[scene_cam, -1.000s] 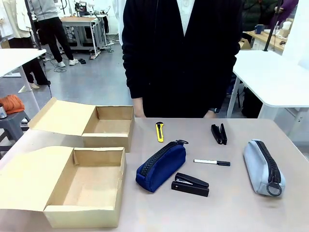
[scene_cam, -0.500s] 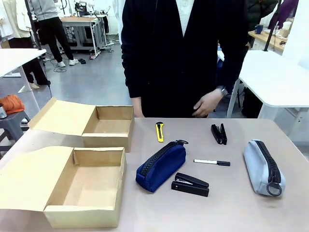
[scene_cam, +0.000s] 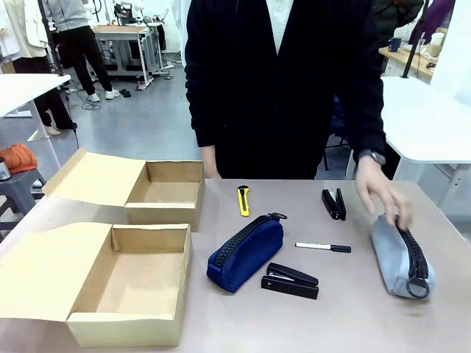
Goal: Place items inside the box.
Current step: Pick up a Pencil pouch or Stapler and place it inside the Mailer Box closest to the robot.
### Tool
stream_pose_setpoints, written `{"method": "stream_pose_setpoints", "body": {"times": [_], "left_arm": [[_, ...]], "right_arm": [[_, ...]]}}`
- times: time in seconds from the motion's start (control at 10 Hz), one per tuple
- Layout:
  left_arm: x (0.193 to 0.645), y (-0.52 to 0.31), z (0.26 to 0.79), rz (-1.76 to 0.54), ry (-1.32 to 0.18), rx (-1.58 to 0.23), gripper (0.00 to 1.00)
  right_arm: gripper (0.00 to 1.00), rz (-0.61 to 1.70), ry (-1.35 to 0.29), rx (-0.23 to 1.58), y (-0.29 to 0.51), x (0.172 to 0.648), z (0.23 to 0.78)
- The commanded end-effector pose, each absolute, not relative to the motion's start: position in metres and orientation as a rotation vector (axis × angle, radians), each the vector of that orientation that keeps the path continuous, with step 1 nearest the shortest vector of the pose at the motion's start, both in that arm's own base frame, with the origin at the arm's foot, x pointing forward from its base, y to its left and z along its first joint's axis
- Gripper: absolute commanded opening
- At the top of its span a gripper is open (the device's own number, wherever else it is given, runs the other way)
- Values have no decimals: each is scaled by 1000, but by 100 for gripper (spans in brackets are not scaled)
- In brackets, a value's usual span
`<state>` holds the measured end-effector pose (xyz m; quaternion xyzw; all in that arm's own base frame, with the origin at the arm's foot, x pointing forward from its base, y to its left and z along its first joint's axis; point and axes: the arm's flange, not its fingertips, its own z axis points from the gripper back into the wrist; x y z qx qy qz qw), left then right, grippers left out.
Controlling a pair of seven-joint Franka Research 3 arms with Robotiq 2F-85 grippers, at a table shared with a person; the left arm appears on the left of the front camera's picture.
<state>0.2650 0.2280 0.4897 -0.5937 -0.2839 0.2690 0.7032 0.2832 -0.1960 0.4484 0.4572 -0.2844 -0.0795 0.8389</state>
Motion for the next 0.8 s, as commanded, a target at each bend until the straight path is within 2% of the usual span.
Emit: {"method": "stream_pose_setpoints", "body": {"times": [0.0,0.1,0.2,0.7], "left_arm": [[265,228,491,578,-652,-1330,100],[265,228,491,578,-652,-1330,100],[265,228,491,578,-652,-1330,100],[265,228,491,578,-652,-1330,100]], "right_arm": [[100,-365,-749,1072,-250,203,411],[100,-455,-821,1096,-269,175,402],[100,-282,-658,1002,-235,252,437],[100,-275,-642,1008,-234,249,434]]}}
